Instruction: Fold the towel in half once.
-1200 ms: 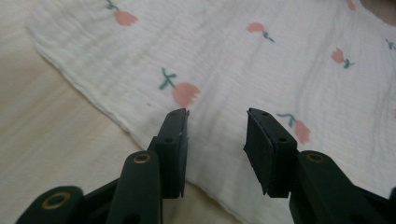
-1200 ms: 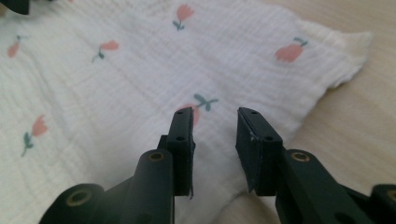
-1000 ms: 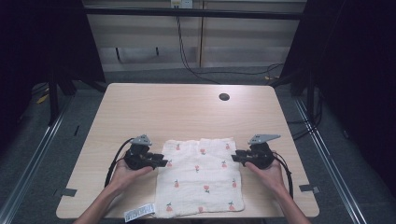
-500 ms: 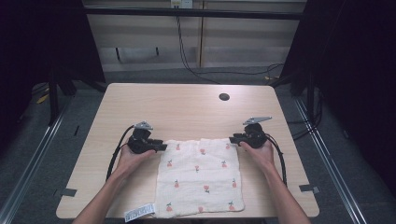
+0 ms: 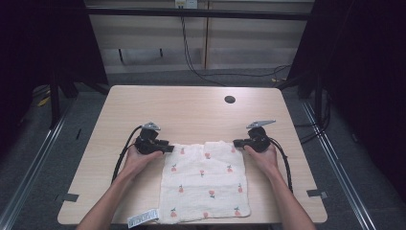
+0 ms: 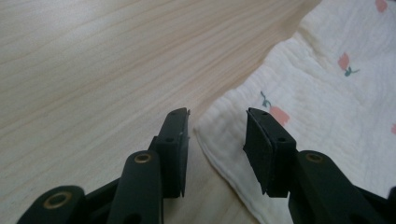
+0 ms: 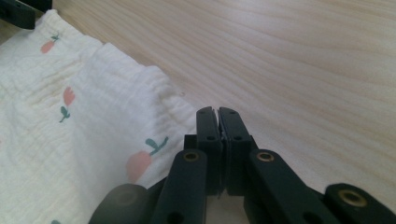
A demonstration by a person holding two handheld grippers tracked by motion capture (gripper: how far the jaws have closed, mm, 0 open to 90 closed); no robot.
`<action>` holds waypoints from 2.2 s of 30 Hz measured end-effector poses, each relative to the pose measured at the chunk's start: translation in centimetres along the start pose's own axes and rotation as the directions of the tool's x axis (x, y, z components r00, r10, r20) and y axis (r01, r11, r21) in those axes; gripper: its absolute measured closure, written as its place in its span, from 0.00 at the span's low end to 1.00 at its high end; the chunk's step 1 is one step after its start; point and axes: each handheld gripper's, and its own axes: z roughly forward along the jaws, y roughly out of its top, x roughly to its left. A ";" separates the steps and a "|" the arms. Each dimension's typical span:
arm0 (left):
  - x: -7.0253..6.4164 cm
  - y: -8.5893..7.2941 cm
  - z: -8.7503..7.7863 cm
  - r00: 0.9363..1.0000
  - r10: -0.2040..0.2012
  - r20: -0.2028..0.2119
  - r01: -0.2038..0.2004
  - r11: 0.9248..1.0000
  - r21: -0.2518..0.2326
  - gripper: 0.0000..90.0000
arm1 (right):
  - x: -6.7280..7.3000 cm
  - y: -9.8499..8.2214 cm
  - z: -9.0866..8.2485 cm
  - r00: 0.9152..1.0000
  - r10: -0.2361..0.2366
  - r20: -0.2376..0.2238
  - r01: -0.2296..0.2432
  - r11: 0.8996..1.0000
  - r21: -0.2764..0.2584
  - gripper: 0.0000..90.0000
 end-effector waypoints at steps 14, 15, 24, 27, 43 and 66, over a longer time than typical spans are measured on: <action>-0.4 0.1 0.1 0.999 0.009 0.042 -0.008 1.000 -0.022 0.97 | 0.0 0.3 -1.8 1.000 0.018 -0.022 -0.019 0.998 -0.059 0.99; -0.4 0.1 0.1 0.999 0.009 0.042 -0.008 1.000 -0.022 0.97 | 0.0 0.3 -1.8 1.000 0.018 -0.022 -0.019 0.998 -0.059 0.99; -1.7 2.6 -3.0 0.998 0.040 0.050 -0.034 0.993 -0.117 0.97 | -0.2 2.3 -4.9 1.000 -0.014 0.004 0.015 0.992 -0.126 0.99; -1.4 2.8 -3.3 0.999 0.021 0.035 -0.016 0.990 -0.143 0.97 | -0.4 2.5 -5.5 1.000 0.003 -0.015 -0.005 0.989 -0.150 0.99; -2.8 4.6 -5.2 0.995 0.072 0.066 -0.055 0.973 -0.222 0.97 | 0.4 5.1 -8.8 0.999 -0.026 -0.041 0.015 0.968 -0.249 0.99; -4.6 0.7 -8.0 0.988 0.102 0.115 -0.073 0.968 -0.240 0.97 | 3.9 1.6 -11.8 0.990 -0.099 -0.105 0.071 0.967 -0.243 0.99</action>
